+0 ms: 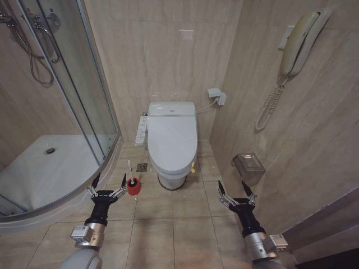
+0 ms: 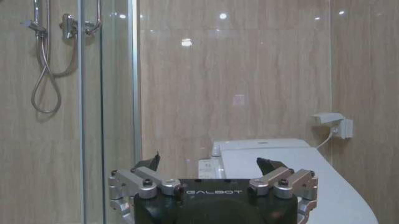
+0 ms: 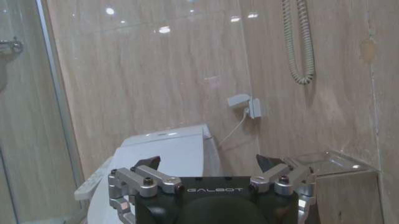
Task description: Open the toilet lid, clean the toilet bowl with a toilet brush, close the toilet lid, and flush.
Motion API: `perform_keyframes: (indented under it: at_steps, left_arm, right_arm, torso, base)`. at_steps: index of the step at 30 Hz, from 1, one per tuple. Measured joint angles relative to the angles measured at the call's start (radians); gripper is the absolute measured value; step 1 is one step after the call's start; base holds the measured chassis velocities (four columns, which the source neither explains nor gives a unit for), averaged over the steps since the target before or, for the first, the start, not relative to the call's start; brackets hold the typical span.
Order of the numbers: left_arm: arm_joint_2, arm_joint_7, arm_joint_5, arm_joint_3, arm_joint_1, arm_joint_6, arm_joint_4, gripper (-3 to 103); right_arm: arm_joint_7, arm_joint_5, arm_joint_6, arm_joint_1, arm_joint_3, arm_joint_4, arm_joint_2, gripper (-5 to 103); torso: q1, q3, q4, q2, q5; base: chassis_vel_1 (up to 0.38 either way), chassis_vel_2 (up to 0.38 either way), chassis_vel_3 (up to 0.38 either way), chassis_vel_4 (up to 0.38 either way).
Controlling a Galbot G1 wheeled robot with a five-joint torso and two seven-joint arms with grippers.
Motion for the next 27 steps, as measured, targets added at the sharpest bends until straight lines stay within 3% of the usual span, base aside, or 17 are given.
perform_keyframes:
  at_steps: [17, 27]
  left_arm:
    - [0.000, 0.000, 0.000, 0.000, -0.001, 0.000, 0.000, 100]
    - [0.000, 0.000, 0.000, 0.000, 0.000, 0.000, 0.000, 100]
  right_arm:
    - [-0.003, 0.006, 0.011, 0.017, 0.016, -0.018, 0.000, 100]
    - [0.007, 0.002, 0.017, 0.018, 0.018, -0.032, 0.000, 100]
  torso:
    - [0.001, 0.000, 0.0000, 0.000, 0.0000]
    - [-0.001, 0.000, 0.0001, 0.000, 0.0001]
  base:
    - [-0.175, 0.180, 0.179, -0.179]
    - [-0.050, 0.040, 0.017, -0.036]
